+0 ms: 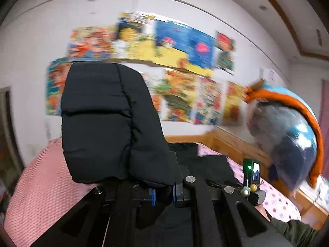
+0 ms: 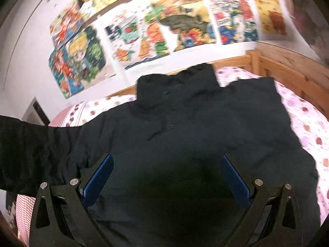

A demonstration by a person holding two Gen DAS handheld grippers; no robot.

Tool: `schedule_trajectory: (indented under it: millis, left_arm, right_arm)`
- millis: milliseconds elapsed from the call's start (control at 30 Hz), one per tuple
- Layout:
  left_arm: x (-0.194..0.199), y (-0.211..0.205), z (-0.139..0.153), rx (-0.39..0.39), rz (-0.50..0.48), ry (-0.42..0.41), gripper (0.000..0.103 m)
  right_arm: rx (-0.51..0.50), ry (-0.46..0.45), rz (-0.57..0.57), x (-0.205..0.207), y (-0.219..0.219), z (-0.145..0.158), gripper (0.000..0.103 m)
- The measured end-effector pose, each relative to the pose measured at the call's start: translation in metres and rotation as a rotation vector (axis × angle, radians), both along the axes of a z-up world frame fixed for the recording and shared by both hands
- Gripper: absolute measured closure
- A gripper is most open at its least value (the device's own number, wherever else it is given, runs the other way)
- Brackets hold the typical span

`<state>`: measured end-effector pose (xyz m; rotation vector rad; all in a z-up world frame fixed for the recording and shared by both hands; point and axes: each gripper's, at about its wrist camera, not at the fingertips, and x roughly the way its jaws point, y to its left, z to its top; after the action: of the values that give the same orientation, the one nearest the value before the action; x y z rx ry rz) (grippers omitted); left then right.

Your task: Fold large clothes

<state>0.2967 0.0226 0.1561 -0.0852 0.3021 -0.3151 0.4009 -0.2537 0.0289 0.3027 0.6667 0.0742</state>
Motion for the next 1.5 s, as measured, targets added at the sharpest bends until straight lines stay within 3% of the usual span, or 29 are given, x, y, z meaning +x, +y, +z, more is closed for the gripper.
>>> schedule_trajectory:
  millis: [133,333,567,733,800,833,900,933,967,1100,1167,1267,1367,1400,1467,1500]
  left_arm:
    - [0.018,-0.053,-0.022,0.049,-0.1,0.068,0.093]
    - [0.05,-0.131,-0.079,0.131,-0.237,0.195,0.093]
    - [0.084,-0.181,-0.151,0.228,-0.314,0.397,0.092]
    - [0.095,-0.193,-0.18,0.258,-0.35,0.515,0.089]
    - [0.094,-0.193,-0.186,0.251,-0.369,0.549,0.083]
    - [0.095,-0.193,-0.187,0.24,-0.381,0.563,0.075]
    - [0.095,-0.193,-0.187,0.215,-0.411,0.582,0.05]
    - [0.092,-0.192,-0.184,0.192,-0.434,0.584,0.031]
    - [0.094,-0.191,-0.182,0.174,-0.45,0.583,0.02]
    - [0.088,-0.186,-0.175,0.121,-0.497,0.597,0.02]
    - [0.09,-0.173,-0.169,0.071,-0.482,0.623,0.02]
    - [0.096,-0.142,-0.154,0.002,-0.419,0.634,0.02]
    - [0.099,-0.105,-0.135,0.032,-0.28,0.586,0.019]
    - [0.099,-0.091,-0.129,0.068,-0.211,0.559,0.019]
    - [0.098,-0.066,-0.122,0.132,-0.096,0.509,0.019]
    - [0.097,-0.052,-0.121,0.159,-0.043,0.488,0.019]
  right_arm:
    - [0.042,0.001,-0.045,-0.01,-0.046,-0.005,0.002]
    - [0.056,0.017,-0.107,-0.027,-0.103,-0.012,0.002]
    - [0.157,0.053,-0.126,-0.042,-0.158,-0.045,0.002]
    - [0.294,0.02,-0.065,-0.044,-0.18,-0.061,0.002]
    - [0.364,-0.002,-0.017,-0.042,-0.181,-0.065,0.002]
    - [0.385,-0.01,0.003,-0.041,-0.18,-0.067,0.002]
    - [0.429,-0.028,0.055,-0.037,-0.175,-0.069,0.002]
    - [0.441,-0.032,0.077,-0.035,-0.171,-0.07,0.002]
    - [0.443,-0.032,0.099,-0.033,-0.165,-0.07,0.001]
    - [0.429,0.002,0.159,-0.028,-0.144,-0.077,0.001]
    - [0.439,0.03,0.174,-0.028,-0.138,-0.082,0.001]
    - [0.378,0.083,0.155,-0.03,-0.133,-0.09,0.001]
    - [0.267,0.132,0.134,-0.031,-0.122,-0.092,0.002]
    - [0.234,0.14,0.133,-0.031,-0.117,-0.091,0.006]
    - [0.171,0.157,0.135,-0.028,-0.106,-0.088,0.024]
    - [0.155,0.164,0.144,-0.027,-0.103,-0.086,0.038]
